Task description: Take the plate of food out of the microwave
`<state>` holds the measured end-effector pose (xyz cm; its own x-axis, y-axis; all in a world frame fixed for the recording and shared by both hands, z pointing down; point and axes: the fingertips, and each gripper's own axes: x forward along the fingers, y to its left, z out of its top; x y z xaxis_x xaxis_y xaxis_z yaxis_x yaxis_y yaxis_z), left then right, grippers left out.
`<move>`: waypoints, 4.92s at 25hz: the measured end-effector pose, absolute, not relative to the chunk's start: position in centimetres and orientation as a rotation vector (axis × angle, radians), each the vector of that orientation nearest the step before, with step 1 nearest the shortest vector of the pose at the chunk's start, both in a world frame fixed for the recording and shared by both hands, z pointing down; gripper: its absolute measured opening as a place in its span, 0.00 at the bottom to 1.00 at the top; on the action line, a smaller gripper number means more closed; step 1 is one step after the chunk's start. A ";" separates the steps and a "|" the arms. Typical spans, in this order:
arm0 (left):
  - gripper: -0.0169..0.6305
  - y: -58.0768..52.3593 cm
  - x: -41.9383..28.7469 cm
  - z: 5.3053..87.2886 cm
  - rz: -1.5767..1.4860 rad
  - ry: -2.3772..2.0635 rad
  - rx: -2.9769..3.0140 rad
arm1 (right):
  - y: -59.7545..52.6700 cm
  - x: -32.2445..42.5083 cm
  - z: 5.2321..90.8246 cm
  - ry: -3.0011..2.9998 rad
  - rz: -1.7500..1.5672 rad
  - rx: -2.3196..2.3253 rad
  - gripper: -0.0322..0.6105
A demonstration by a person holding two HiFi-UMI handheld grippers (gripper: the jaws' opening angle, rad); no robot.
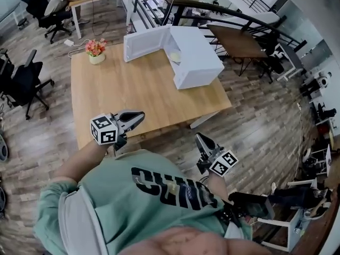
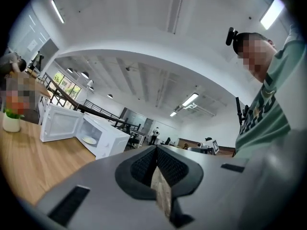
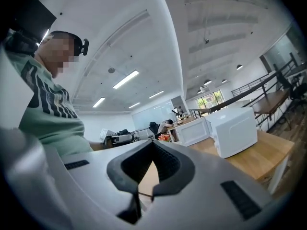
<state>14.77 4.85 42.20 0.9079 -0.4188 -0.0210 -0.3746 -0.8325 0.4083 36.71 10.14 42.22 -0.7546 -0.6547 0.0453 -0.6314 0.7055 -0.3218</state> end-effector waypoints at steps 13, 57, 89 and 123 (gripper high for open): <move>0.03 -7.1 4.4 42.8 -0.278 -0.643 2.673 | -5.1 24.6 38.7 2.965 -0.443 -0.987 0.06; 0.04 -47.1 17.6 67.9 -0.004 -0.624 2.235 | -29.8 18.8 65.7 3.271 -0.598 -0.508 0.06; 0.25 -60.4 29.0 75.8 -0.055 -0.599 1.799 | -28.9 23.7 68.3 3.137 -0.767 -0.623 0.06; 0.05 -54.6 23.5 72.5 -0.186 -0.595 1.715 | -29.8 25.6 67.7 3.156 -0.731 -0.744 0.06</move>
<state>23.48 -54.61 72.50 0.8542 -0.4817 0.1958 -0.2846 -0.1181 0.9513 25.59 -29.81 67.73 -0.8842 -0.3817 0.2693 -0.4612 0.8048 -0.3735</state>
